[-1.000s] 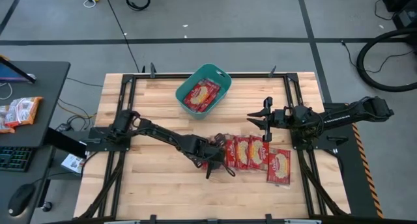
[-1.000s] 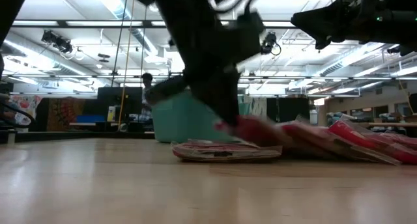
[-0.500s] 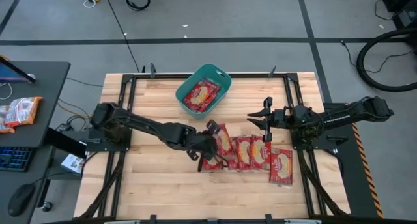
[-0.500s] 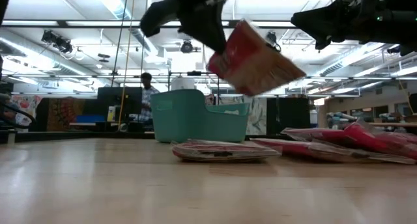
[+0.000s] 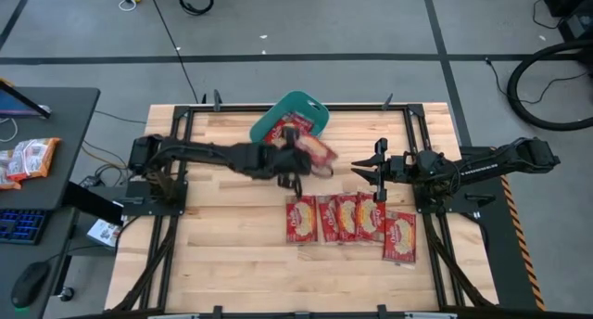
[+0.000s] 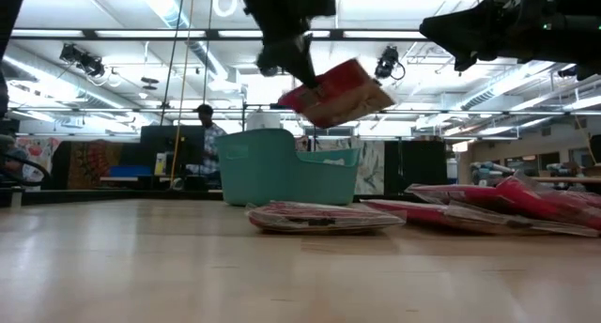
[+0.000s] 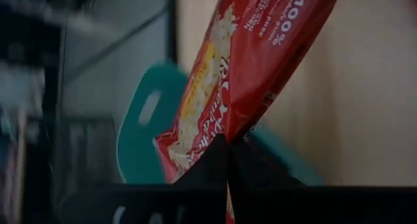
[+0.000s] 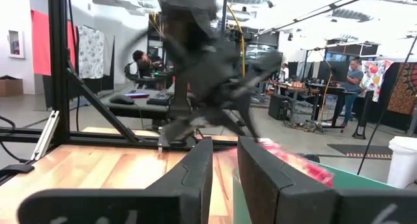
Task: Sort popcorn bags into baskets
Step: Put the popcorn bag into the green bin
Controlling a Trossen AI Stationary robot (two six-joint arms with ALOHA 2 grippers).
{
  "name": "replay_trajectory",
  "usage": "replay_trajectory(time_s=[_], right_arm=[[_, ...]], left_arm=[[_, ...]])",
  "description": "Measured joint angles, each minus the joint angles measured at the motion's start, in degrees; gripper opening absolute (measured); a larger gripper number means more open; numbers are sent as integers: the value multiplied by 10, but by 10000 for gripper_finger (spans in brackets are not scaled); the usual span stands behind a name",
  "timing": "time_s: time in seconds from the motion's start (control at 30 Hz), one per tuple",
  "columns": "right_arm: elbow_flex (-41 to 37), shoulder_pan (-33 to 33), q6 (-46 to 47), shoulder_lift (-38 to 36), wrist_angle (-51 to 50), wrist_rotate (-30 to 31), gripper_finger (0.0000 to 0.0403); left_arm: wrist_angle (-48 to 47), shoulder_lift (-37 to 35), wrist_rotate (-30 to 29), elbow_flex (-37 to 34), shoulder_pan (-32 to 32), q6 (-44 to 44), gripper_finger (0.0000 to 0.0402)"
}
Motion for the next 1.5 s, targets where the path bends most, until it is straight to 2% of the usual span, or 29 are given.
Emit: replay_trajectory(time_s=[0.17,0.33,0.7,0.9,1.1,1.37,1.5], right_arm=[[0,0,0,0,0,0,78],[0,0,0,0,2,0,78],[0,0,0,0,3,0,78],[0,0,3,0,4,0,78],[0,0,4,0,7,-2,78],[0,0,4,0,5,-2,78],[0,0,4,0,4,-4,78]], left_arm=[[-63,0,0,28,51,-139,1],[-160,5,75,75,108,-277,0],[-205,21,214,104,169,-375,6],[-238,44,220,104,192,-382,8],[-226,70,221,104,213,-431,7],[-217,106,211,104,232,-551,14],[-192,111,203,104,233,-555,33]])
